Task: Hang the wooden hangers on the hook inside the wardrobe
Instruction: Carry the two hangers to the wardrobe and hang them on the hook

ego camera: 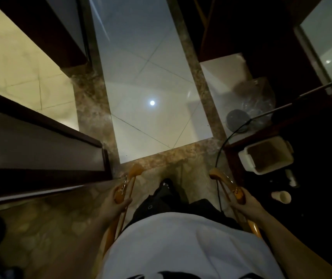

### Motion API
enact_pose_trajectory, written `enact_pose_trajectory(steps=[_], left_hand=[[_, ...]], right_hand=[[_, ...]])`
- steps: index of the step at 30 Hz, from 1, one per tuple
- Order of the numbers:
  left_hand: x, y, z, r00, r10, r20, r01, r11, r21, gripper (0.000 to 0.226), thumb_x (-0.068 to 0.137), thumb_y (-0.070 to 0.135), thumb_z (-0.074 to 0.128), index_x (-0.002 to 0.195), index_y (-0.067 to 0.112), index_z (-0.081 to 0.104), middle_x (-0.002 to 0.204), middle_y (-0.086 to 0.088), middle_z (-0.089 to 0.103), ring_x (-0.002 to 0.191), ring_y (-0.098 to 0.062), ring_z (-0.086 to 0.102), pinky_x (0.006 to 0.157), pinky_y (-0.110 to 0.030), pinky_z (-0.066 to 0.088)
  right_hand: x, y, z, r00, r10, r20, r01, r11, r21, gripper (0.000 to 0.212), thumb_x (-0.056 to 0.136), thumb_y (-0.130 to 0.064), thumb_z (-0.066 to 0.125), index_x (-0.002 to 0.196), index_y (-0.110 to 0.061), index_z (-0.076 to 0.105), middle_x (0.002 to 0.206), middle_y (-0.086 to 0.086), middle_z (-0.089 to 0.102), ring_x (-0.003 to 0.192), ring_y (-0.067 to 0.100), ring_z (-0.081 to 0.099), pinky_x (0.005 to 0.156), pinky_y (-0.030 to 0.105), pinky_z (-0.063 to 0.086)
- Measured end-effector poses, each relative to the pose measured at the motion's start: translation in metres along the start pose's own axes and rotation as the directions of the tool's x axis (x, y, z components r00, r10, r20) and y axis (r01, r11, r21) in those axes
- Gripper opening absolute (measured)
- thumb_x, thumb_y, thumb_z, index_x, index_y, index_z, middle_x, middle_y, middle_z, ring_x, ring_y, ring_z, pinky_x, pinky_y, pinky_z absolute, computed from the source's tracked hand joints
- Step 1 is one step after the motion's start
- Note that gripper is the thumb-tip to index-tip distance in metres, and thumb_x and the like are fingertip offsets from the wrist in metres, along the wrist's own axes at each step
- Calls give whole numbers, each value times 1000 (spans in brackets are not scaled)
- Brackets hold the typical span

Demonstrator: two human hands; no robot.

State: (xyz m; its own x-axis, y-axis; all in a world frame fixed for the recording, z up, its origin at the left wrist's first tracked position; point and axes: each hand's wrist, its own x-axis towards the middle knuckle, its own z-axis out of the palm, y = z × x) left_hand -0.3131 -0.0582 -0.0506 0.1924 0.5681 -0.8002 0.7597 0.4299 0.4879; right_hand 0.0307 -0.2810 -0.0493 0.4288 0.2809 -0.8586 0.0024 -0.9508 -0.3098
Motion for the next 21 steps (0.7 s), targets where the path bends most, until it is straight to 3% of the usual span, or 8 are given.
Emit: enact_pose_trajectory(steps=[4,7,9,14,21], left_hand=[[28,29,-19,1000,-2,-10,2,1000,10,62,82,27,67,136,19,37,128,-10,51,111,-31,55,88,-47,53],[51,61,-31,1000,2,-29,-3,999,-34,59,85,24,65,136,14,38,123,-13,54,101,-28,59,70,-32,54],[66,82,-37,999,21,-38,-23,999,-48,53,86,22,64,133,12,41,117,-13,56,96,-27,60,66,-27,51],[97,132,-52,996,30,-82,-36,997,-67,52,84,22,65,129,14,42,103,-11,60,89,-26,62,85,-46,55],[125,194,-55,985,-8,-171,3,1000,-26,56,81,15,69,129,17,41,104,0,56,101,-22,57,97,-47,48]], right_hand=[[16,-39,-5,1000,25,-7,-25,997,68,60,82,-17,67,136,-17,40,122,16,57,115,35,53,96,45,45],[28,-66,-12,1000,29,5,-29,997,70,51,82,-12,66,129,-15,46,114,16,60,108,36,57,95,49,47],[38,-83,-19,1000,12,13,-12,999,41,49,82,-13,66,127,-16,46,114,14,60,108,33,57,96,50,47],[68,-132,-50,999,-19,33,19,1000,5,54,84,-14,64,133,-18,42,121,14,57,104,26,54,88,39,46],[131,-238,-105,999,-26,22,26,999,-25,50,85,-10,62,132,-12,45,127,20,54,116,37,51,100,46,42]])
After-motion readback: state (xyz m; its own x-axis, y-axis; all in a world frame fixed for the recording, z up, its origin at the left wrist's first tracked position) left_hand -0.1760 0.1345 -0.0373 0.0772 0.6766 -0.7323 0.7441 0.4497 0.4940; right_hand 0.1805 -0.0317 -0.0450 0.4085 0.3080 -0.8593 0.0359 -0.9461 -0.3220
